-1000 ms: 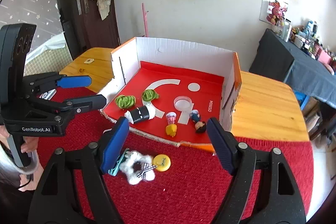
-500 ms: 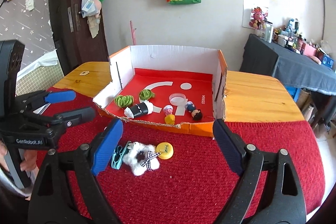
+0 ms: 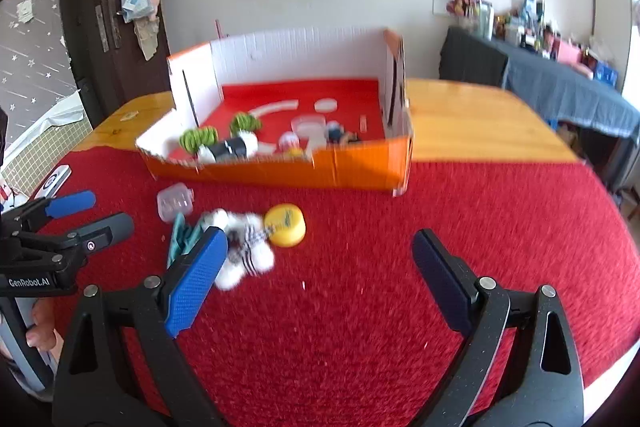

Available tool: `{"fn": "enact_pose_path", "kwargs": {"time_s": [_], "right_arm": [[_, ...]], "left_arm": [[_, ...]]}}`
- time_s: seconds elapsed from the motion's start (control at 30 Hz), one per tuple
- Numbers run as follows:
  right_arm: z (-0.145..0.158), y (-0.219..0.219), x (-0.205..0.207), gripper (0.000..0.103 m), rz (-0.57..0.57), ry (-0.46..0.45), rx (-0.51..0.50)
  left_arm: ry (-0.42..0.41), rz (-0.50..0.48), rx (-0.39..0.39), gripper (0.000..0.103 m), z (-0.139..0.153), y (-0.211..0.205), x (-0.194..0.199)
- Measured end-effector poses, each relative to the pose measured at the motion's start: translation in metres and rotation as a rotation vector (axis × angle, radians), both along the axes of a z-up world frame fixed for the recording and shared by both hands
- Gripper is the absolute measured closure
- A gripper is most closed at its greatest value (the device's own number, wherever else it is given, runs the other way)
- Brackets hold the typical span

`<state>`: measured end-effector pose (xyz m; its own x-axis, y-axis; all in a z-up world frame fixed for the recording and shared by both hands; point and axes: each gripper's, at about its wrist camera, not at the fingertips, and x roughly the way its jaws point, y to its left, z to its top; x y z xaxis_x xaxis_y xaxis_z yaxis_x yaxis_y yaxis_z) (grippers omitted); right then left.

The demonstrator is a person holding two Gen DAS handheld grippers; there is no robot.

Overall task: Organize objects
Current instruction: 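Move the left tool to the teal clothespin while the right tool approaches the yellow cap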

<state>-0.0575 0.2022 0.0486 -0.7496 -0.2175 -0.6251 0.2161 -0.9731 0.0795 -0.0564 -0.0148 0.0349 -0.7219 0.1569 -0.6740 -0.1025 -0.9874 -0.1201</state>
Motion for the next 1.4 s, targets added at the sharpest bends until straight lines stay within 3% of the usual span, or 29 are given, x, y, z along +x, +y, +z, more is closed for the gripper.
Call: {"fn": "enact_pose_path", "kwargs": {"time_s": [0.23, 0.97, 1.4], "right_arm": [[-0.018, 0.002, 0.001, 0.008, -0.015, -0.050, 0.006], [-0.017, 0.005, -0.002, 0.008, -0.024, -0.059, 0.019], [-0.009, 0.022, -0.012, 0.008, -0.044, -0.062, 0.018]], "left_arm": [[-0.041, -0.014, 0.006, 0.003, -0.015, 0.006, 0.002], [-0.106, -0.040, 0.029, 0.003, -0.019, 0.014, -0.006], [-0.161, -0.048, -0.086, 0.003, -0.024, 0.039, -0.024]]}}
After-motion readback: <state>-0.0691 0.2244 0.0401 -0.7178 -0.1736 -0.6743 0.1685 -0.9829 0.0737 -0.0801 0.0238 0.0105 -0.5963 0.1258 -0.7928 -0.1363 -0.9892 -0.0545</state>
